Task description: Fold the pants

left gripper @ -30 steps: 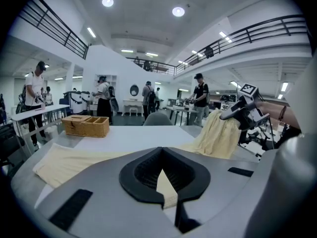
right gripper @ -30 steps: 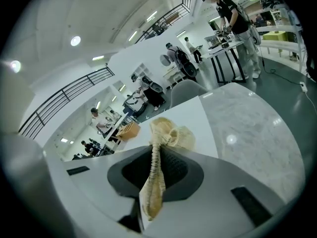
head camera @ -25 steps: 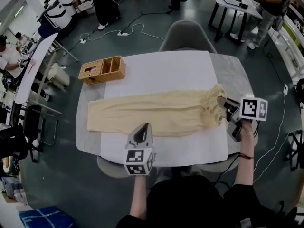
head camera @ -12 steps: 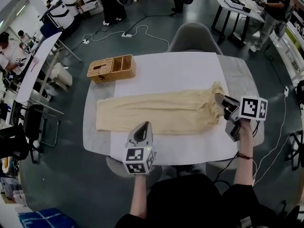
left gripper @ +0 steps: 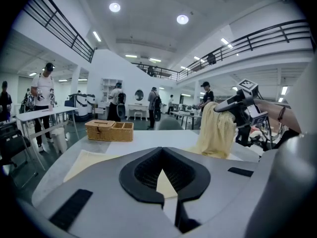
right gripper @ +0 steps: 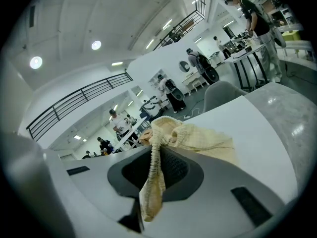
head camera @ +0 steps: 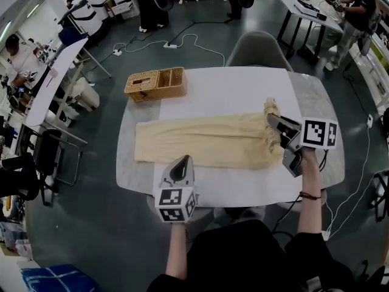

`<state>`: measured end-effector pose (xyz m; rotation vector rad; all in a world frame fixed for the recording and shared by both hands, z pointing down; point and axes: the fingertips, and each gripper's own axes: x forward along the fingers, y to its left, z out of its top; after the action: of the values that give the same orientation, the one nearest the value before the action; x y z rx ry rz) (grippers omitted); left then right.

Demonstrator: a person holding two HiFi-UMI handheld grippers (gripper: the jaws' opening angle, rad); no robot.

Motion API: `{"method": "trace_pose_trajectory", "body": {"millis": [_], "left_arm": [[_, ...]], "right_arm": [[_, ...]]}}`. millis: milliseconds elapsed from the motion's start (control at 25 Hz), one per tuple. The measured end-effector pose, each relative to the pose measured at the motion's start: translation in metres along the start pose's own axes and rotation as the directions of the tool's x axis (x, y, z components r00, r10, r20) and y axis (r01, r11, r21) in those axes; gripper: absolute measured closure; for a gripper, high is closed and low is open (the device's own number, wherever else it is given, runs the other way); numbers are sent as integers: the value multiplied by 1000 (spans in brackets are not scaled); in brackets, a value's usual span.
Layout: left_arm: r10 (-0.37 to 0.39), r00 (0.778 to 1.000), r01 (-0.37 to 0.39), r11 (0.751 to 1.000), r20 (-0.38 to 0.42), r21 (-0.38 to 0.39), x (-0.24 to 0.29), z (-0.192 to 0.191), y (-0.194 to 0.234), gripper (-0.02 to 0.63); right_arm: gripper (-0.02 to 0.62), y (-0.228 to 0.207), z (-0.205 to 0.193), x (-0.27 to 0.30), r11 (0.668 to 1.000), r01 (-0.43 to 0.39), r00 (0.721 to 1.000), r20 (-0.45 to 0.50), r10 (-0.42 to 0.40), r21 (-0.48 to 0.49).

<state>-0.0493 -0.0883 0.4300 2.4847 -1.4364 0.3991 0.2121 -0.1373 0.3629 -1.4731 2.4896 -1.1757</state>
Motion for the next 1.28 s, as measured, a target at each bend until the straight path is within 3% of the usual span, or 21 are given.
{"method": "trace_pose_trajectory", "body": {"millis": [160,280,440,640,960,1080,1280], "left_arm": [[29,1000,-29,1000,0,-10,-12,-1,6,598],[56,998,-56,998,1,-18,-20,-2,20,598],[96,995,-96,995,0,-33,-26,0,26,598],[141,990,-141,989,0,-48,-29,8,35,598],[217,976,-216,973,3,-76,-31,12,35,598],[236,972,-235,968,1,-83,-32,10,41,598],[275,961,-275,956,-12,-101,-38,6,50,598]], "right_arm": [[551,14,-1,9,1000,-20,1000,-13,20,-11],[551,35,-6,28,996,-89,996,-20,89,-9],[551,44,-9,38,996,-91,994,-56,91,-9],[551,73,-4,62,973,-230,970,-76,229,-5],[551,84,-9,82,959,-282,950,-130,282,18],[551,85,-11,93,964,-265,953,-145,266,24],[551,103,-10,103,939,-343,928,-151,341,12]]}}
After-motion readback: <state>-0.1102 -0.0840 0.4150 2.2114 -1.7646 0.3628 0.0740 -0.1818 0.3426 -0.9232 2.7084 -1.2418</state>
